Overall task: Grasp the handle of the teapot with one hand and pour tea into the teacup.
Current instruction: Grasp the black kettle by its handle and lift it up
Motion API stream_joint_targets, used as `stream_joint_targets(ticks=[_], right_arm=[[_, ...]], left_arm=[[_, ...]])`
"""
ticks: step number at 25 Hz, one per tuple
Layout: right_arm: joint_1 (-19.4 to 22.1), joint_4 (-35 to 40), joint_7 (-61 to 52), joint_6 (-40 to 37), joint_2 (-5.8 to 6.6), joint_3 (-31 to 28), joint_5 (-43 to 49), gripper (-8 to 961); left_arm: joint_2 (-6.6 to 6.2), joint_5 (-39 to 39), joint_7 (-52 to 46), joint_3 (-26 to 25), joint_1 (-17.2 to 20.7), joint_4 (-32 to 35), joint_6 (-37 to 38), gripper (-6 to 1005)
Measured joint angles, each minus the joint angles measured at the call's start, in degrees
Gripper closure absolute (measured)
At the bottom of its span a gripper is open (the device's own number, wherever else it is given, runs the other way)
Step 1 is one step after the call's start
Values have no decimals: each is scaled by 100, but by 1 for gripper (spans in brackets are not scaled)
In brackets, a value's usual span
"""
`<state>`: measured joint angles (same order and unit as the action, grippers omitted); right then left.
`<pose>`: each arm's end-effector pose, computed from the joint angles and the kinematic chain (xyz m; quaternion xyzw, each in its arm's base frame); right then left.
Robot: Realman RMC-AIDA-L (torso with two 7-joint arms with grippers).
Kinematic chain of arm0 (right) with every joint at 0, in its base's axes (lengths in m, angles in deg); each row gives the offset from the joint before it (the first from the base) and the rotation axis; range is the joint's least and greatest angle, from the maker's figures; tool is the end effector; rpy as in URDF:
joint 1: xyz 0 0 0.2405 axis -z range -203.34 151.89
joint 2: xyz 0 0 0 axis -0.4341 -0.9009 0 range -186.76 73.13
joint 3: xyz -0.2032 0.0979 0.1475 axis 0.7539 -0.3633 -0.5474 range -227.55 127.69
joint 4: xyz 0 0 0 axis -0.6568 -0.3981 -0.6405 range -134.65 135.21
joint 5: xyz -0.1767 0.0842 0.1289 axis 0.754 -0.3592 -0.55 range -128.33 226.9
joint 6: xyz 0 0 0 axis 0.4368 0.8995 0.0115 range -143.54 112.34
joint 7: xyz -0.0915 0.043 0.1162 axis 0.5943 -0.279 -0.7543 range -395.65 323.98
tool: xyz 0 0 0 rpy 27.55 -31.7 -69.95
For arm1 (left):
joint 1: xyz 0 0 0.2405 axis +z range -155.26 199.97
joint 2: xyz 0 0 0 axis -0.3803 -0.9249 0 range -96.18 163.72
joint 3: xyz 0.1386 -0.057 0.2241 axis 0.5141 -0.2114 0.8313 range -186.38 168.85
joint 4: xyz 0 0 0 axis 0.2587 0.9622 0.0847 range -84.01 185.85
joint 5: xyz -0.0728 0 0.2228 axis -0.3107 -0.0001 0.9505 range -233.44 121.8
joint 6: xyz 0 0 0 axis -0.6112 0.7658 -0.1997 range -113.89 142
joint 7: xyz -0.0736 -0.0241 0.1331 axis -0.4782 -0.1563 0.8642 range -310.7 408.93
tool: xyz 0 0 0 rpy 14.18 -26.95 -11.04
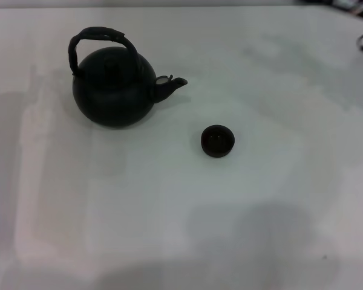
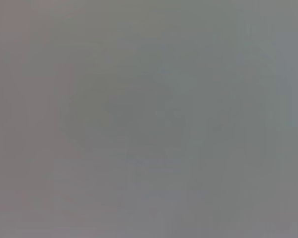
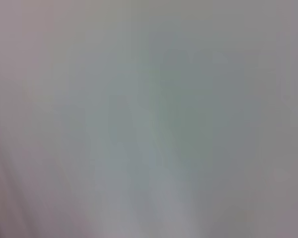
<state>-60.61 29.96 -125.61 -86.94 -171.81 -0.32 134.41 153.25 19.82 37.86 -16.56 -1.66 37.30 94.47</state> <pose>0.2549 0.4329 0.0135 -0.8351 0.3343 0.3728 0.2278 -0.3598 0.3235 -0.0247 -0.5687 -0.2976 -0.3915 0.6593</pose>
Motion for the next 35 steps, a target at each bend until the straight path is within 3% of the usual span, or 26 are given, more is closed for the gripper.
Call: stream_joint_targets(ticks=[5,7,9,10,14,24,30,35], right_arm=[[293,-1040,1487,257,-49,-952,-1509,112],[337,-1398,2547,314,-77,-1049,-2123,112],[279,-2053,5011,453,-110,-1074,-3320,112],[279,-2053,5011,453,-110,-1074,-3320,112],[191,-2466,7148,755,-115,-1087,-4662,112],[73,-2342,7097,1358,-63,-1096,-5090,112],[-52,-2353,7027,1498,-60,-1065,-5102,112],[-55,-2362,6989,1513,-65,-1088,-5111,112]], left_arm=[[-4,-9,0,-8,3,0,1,111],[-3,-6,0,3,5,0,-2,111],[-4,-9,0,6,11,1,-12,112],[-3,3,0,14,57,3,-36,112],[-3,44,-65,106,235,2,-38,112],[-31,50,-707,1492,801,264,330,111],[-45,51,-685,2361,577,387,384,112],[-47,82,-674,2595,314,478,217,113]])
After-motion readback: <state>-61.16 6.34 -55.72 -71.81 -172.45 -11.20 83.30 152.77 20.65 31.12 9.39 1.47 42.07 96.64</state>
